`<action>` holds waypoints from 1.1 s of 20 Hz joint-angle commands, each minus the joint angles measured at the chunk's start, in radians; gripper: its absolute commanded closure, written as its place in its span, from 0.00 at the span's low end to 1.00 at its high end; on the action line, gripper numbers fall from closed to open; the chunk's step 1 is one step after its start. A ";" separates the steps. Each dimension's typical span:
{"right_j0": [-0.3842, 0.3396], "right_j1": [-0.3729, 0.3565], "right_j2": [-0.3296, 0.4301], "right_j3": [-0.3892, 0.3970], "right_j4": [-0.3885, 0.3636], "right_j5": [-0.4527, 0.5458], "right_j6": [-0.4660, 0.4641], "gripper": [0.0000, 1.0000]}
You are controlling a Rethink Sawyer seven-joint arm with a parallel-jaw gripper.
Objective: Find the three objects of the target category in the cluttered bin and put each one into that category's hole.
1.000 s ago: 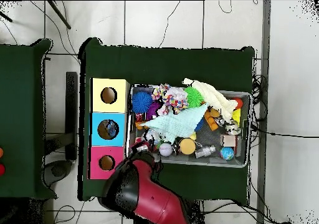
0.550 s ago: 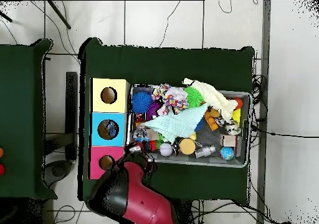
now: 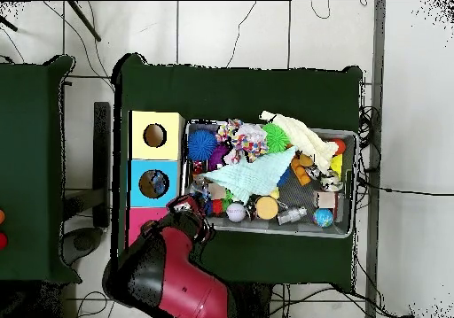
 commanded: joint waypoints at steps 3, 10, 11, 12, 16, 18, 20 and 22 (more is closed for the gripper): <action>-0.023 0.053 -0.013 -0.072 0.077 0.086 0.205 1.00; -0.235 -0.040 0.196 0.053 0.011 -0.037 0.157 1.00; -0.286 -0.056 0.246 0.081 -0.007 -0.062 0.157 1.00; -0.294 -0.053 0.252 0.088 -0.012 -0.083 0.173 1.00; -0.302 -0.020 0.250 0.098 -0.032 -0.178 0.223 0.00; -0.328 0.000 0.271 0.092 -0.059 -0.210 0.203 0.00; -0.347 0.021 0.293 0.091 -0.062 -0.238 0.219 0.00; -0.369 0.032 0.318 0.096 -0.062 -0.254 0.235 0.00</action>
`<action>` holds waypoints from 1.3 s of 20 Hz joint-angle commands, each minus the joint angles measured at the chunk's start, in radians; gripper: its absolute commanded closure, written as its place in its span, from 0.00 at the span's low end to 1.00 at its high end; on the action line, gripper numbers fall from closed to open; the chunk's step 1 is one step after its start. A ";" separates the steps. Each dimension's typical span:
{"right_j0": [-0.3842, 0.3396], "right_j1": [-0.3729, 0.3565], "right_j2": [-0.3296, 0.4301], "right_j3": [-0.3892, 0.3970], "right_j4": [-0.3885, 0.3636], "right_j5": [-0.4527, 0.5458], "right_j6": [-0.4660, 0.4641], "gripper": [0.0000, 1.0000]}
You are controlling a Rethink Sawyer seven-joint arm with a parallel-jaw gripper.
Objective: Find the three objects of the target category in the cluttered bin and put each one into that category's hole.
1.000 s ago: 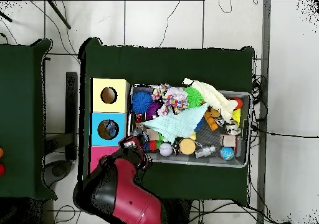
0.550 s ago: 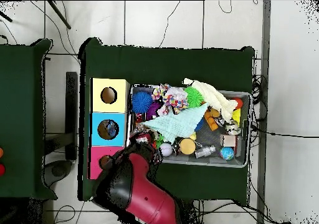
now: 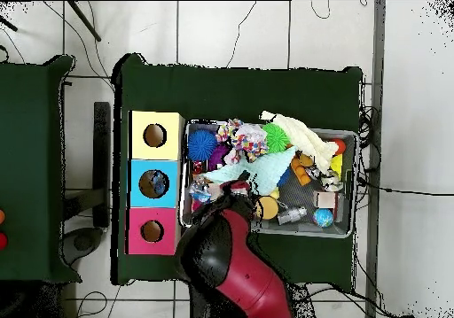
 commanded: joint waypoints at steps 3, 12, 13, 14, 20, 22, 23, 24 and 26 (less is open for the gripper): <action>-0.115 0.076 0.243 0.068 -0.076 -0.126 0.257 0.00; -0.100 0.102 0.272 0.057 -0.018 -0.146 0.268 0.00; -0.092 0.104 0.270 0.053 -0.006 -0.144 0.267 0.00; -0.090 0.101 0.268 0.051 0.000 -0.139 0.265 0.00; -0.063 0.113 0.272 0.036 0.032 -0.142 0.273 0.00; -0.064 0.119 0.277 0.032 0.035 -0.145 0.277 0.00; -0.063 0.122 0.279 0.031 0.038 -0.148 0.281 0.00; -0.061 0.125 0.282 0.029 0.041 -0.151 0.285 0.00; -0.058 0.130 0.285 0.026 0.047 -0.155 0.292 0.00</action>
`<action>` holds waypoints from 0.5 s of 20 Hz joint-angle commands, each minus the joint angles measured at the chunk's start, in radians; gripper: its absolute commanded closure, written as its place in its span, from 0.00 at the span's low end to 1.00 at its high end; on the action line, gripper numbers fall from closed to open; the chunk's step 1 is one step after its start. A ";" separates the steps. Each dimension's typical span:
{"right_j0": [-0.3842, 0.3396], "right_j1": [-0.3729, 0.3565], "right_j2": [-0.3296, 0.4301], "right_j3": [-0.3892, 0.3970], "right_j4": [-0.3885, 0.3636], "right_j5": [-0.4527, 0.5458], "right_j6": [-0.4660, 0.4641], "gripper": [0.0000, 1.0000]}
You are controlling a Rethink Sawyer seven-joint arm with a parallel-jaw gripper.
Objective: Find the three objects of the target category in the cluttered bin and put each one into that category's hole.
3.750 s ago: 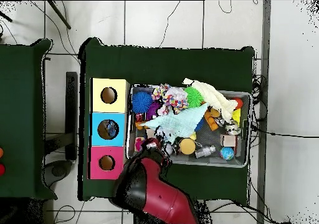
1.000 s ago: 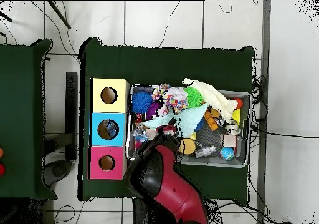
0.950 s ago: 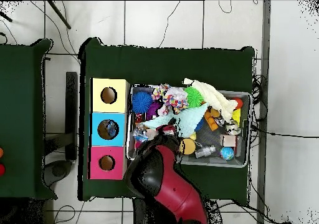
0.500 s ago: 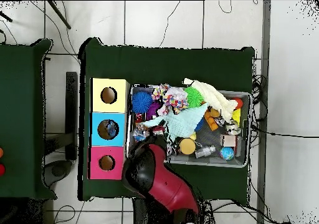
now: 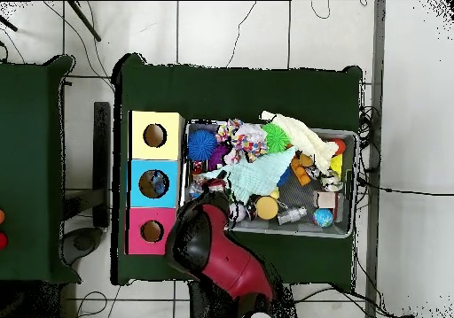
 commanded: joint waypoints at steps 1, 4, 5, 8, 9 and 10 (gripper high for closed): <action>0.001 0.047 0.106 -0.012 0.067 -0.045 0.288 0.00; -0.002 0.059 0.114 -0.016 0.066 -0.056 0.295 0.00; -0.007 0.063 0.121 -0.016 0.061 -0.065 0.302 0.00; -0.011 0.085 0.136 -0.021 0.055 -0.095 0.323 0.00; -0.010 0.094 0.141 -0.025 0.056 -0.104 0.330 0.00; -0.005 0.105 0.141 -0.032 0.065 -0.110 0.334 0.00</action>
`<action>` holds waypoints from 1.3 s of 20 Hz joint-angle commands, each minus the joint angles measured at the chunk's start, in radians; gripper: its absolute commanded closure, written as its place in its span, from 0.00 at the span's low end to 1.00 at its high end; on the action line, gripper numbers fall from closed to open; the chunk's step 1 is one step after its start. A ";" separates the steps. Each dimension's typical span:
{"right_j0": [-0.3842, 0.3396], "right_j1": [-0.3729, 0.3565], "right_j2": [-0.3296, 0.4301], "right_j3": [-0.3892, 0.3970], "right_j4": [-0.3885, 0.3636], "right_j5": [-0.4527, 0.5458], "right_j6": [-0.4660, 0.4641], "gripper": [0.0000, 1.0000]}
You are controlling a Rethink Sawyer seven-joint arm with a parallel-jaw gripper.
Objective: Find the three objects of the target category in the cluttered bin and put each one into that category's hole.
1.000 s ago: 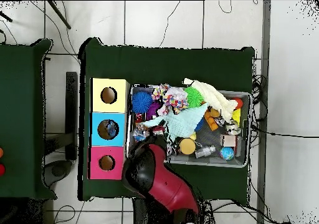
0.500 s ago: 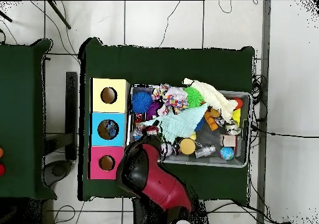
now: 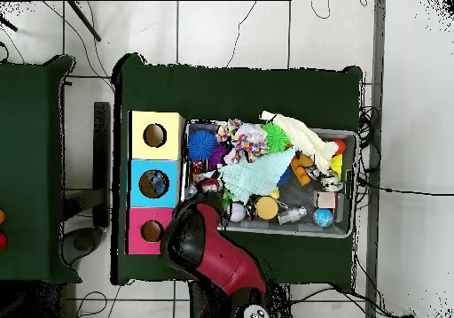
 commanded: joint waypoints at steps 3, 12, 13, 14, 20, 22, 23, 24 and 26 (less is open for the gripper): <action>0.015 0.091 0.106 -0.048 0.105 -0.092 0.319 0.00; -0.001 0.099 0.136 -0.060 0.128 -0.073 0.319 0.00; -0.005 0.104 0.138 -0.062 0.125 -0.080 0.320 0.00; -0.013 0.109 0.144 -0.064 0.115 -0.088 0.323 0.00; -0.033 0.133 0.158 -0.078 0.099 -0.112 0.328 0.00; -0.025 0.132 0.158 -0.077 0.109 -0.114 0.326 0.00; -0.025 0.134 0.160 -0.078 0.111 -0.115 0.324 0.00; -0.029 0.139 0.163 -0.080 0.108 -0.122 0.322 0.00; -0.040 0.154 0.171 -0.089 0.101 -0.137 0.323 0.00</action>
